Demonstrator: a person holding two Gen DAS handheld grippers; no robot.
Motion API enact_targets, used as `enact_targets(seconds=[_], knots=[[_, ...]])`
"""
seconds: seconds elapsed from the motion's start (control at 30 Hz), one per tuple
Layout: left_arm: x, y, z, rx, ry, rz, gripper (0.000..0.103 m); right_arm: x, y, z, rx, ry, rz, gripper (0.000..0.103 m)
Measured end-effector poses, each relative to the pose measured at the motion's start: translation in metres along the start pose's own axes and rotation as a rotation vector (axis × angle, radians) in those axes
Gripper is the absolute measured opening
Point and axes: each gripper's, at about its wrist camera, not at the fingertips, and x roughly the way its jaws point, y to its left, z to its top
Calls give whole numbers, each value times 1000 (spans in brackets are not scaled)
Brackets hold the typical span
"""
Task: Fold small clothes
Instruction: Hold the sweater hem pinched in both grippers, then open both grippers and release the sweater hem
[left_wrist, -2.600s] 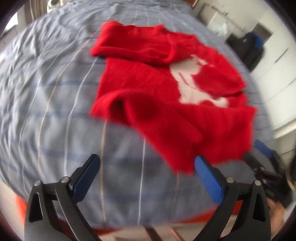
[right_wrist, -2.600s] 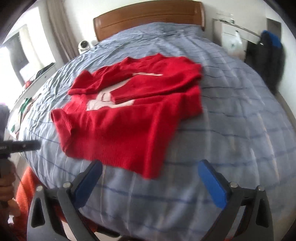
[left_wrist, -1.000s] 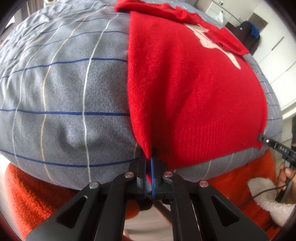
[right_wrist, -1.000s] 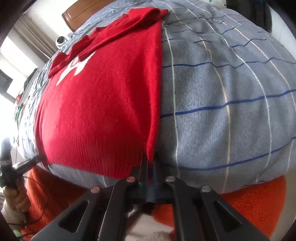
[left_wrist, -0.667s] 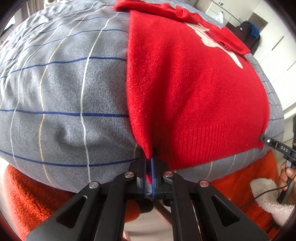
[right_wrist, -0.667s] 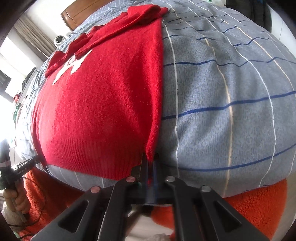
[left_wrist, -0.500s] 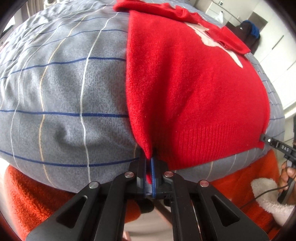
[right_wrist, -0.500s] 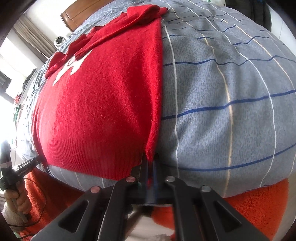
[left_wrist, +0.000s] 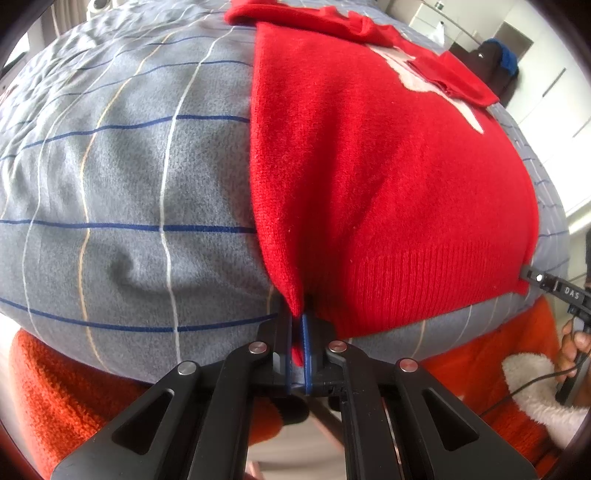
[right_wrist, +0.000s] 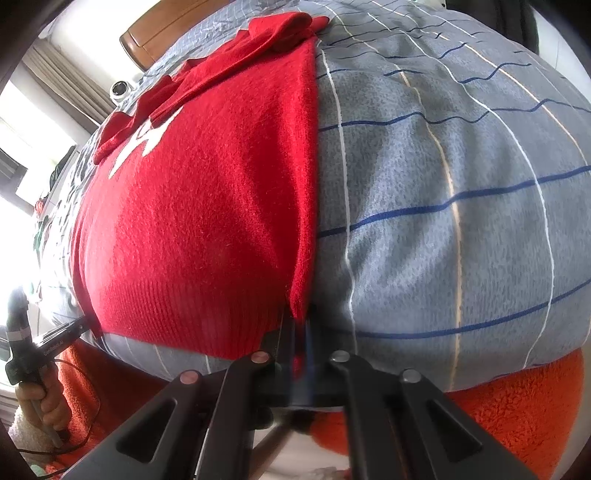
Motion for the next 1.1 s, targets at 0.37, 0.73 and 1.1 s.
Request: enact_targets(seconds=[0.37, 0.73, 1.1], knots=[[-12, 4, -4, -17, 27, -45, 32, -10, -8, -6, 34, 32, 47, 20], [-76, 56, 5, -169, -164, 50, 62, -95, 8, 55, -226, -124, -238, 54], [-85, 45, -6, -161, -182, 94, 62, 26, 185, 148, -737, -156, 34, 64]])
